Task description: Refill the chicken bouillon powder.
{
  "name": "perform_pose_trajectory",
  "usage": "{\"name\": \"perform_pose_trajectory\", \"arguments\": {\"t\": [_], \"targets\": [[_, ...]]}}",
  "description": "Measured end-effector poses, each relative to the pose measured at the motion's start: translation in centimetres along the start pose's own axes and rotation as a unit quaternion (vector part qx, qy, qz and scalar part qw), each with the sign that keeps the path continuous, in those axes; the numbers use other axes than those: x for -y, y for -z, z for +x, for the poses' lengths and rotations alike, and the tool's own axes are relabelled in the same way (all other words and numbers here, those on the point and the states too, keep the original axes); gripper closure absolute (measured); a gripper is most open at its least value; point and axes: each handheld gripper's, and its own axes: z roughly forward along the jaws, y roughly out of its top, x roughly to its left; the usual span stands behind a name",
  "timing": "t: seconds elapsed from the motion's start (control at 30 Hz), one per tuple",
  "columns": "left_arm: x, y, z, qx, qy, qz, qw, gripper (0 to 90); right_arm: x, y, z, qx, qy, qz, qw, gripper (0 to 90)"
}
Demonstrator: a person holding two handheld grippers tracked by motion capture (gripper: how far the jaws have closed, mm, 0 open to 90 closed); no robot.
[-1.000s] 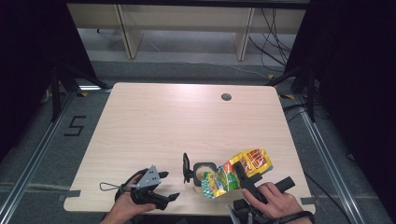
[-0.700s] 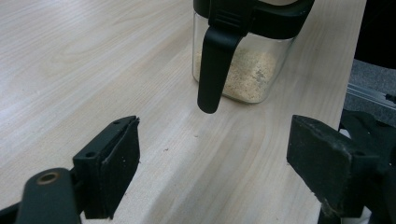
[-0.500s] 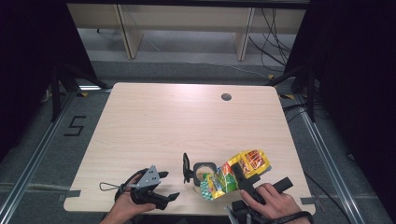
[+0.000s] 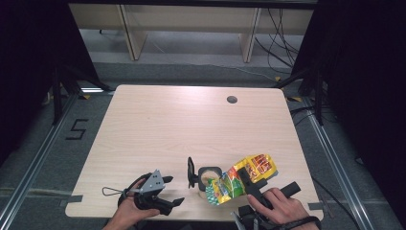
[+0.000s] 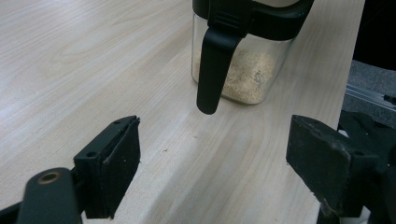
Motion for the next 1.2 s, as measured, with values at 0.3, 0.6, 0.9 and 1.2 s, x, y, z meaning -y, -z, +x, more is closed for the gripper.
{"name": "perform_pose_trajectory", "arguments": {"t": [0.3,0.6,0.9,1.2], "targets": [[0.01,-0.14,-0.17,0.004,0.013,-0.011,0.9998,17.3,0.08,-0.14,0.35,0.001,-0.011,-0.005,0.9999,45.3],[0.02,0.00,0.08,0.001,0.005,-0.004,1.0000,17.3,0.23,-0.01,0.20,0.003,-0.005,-0.002,1.0000,45.3],[0.03,0.09,0.16,0.002,0.006,-0.007,1.0000,17.3,0.41,-0.04,0.17,0.004,-0.007,-0.003,1.0000,45.3],[0.05,0.00,0.03,0.000,0.008,-0.006,0.9999,17.3,0.48,-0.14,0.24,0.002,-0.005,-0.001,1.0000,45.3]]}}
